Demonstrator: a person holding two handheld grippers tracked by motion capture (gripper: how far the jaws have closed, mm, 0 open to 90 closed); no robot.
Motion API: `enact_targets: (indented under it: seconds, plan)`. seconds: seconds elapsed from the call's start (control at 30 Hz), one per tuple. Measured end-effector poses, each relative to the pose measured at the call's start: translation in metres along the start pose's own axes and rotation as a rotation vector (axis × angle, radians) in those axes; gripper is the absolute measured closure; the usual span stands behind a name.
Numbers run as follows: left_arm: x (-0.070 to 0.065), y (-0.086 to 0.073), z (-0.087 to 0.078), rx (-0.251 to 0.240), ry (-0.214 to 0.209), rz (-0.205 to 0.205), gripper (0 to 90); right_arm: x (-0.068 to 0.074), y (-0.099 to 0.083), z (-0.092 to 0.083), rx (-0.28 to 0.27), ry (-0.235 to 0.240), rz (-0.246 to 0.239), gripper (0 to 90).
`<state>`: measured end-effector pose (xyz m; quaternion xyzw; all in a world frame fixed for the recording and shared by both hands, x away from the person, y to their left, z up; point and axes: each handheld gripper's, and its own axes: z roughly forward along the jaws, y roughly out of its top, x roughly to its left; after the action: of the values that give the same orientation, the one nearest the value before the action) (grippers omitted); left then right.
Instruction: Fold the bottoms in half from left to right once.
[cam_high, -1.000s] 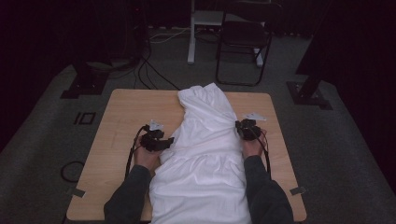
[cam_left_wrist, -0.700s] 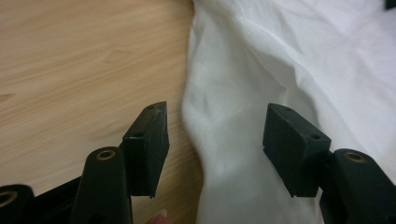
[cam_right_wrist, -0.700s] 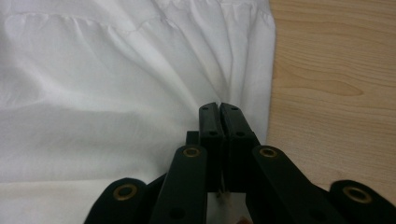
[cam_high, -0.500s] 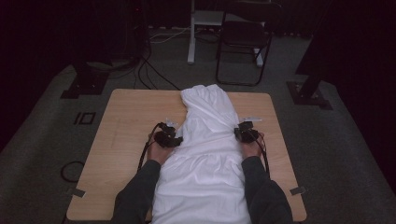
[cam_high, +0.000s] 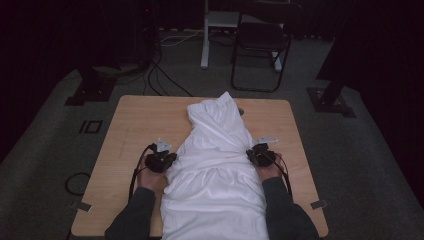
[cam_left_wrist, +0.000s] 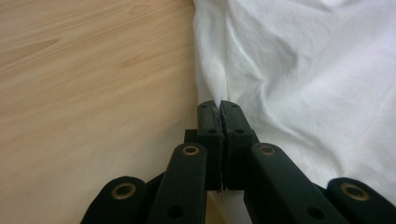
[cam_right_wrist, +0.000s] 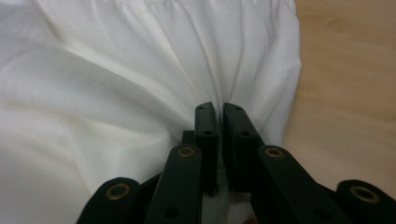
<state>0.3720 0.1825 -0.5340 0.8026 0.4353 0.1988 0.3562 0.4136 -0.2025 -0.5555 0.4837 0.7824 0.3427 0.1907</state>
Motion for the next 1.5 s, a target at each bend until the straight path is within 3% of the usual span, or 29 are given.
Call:
enact_targets:
  seconds: [0.13, 0.27, 0.33, 0.37, 0.43, 0.47, 0.57, 0.67, 0.77, 0.87, 0.97, 1.07, 1.1, 1.13, 1.2, 1.3, 1.4, 1.43, 1.5]
  plan:
    - [-0.01, -0.016, -0.019, -0.018, -0.006, 0.013, 88.4, 0.015, -0.015, -0.013, 0.002, 0.035, -0.019, 85.0]
    - [-0.018, -0.027, -0.027, -0.012, -0.014, 0.022, 88.3, 0.024, -0.024, -0.023, 0.022, 0.056, -0.043, 86.5]
    - [-0.017, -0.027, -0.028, -0.018, -0.012, 0.013, 88.3, 0.025, -0.023, -0.026, 0.04, 0.063, -0.062, 81.9]
    - [-0.015, -0.026, -0.028, -0.024, -0.013, 0.005, 88.2, 0.024, -0.021, -0.027, 0.041, 0.056, -0.075, 75.3]
    - [-0.012, -0.024, -0.026, -0.028, -0.011, -0.007, 87.7, 0.021, -0.015, -0.029, 0.002, 0.048, -0.089, 61.7]
    - [-0.01, -0.023, -0.025, -0.03, -0.015, -0.014, 86.8, 0.019, -0.011, -0.03, -0.025, 0.056, -0.084, 60.2]
    - [-0.003, -0.022, -0.023, -0.039, -0.023, -0.06, 71.1, 0.017, 0.007, -0.031, -0.079, 0.073, -0.098, 58.7]
    - [0.004, -0.019, -0.021, -0.053, -0.031, -0.091, 62.4, 0.019, 0.028, -0.023, -0.097, 0.093, -0.117, 63.8]
    - [0.005, -0.011, -0.014, -0.04, -0.056, -0.079, 55.8, 0.023, 0.044, -0.008, -0.093, 0.119, -0.13, 64.5]
    - [0.001, -0.001, -0.002, 0.005, -0.057, -0.045, 54.0, 0.029, 0.057, 0.01, -0.075, 0.139, -0.133, 58.8]
    - [-0.004, 0.003, 0.013, 0.06, -0.049, -0.016, 56.7, 0.035, 0.066, 0.027, -0.061, 0.159, -0.15, 55.2]
    - [-0.007, 0.003, 0.023, 0.092, -0.053, -0.004, 69.2, 0.044, 0.07, 0.04, -0.048, 0.172, -0.171, 54.2]
    - [-0.008, 0.003, 0.024, 0.09, -0.064, 0.001, 76.6, 0.046, 0.071, 0.043, -0.047, 0.177, -0.185, 59.6]
    - [-0.01, 0.003, 0.024, 0.09, -0.065, 0.013, 84.0, 0.047, 0.071, 0.045, -0.045, 0.179, -0.2, 72.0]
    - [-0.013, 0.004, 0.023, 0.098, -0.045, 0.046, 86.7, 0.048, 0.073, 0.044, -0.056, 0.132, -0.227, 86.7]
    - [-0.013, 0.003, 0.022, 0.101, -0.042, 0.053, 87.1, 0.034, 0.08, 0.027, -0.16, 0.083, -0.144, 89.3]
    - [-0.013, -0.001, 0.018, 0.089, -0.042, 0.035, 87.2, 0.011, 0.085, 0.007, -0.245, -0.017, -0.061, 89.5]
    - [-0.013, -0.002, 0.016, 0.083, -0.049, 0.026, 87.3, 0.003, 0.085, 0.004, -0.254, -0.037, -0.032, 89.5]
    - [-0.015, -0.005, 0.011, 0.067, -0.057, 0.008, 87.3, -0.012, 0.081, 0.005, -0.226, -0.028, 0.021, 89.2]
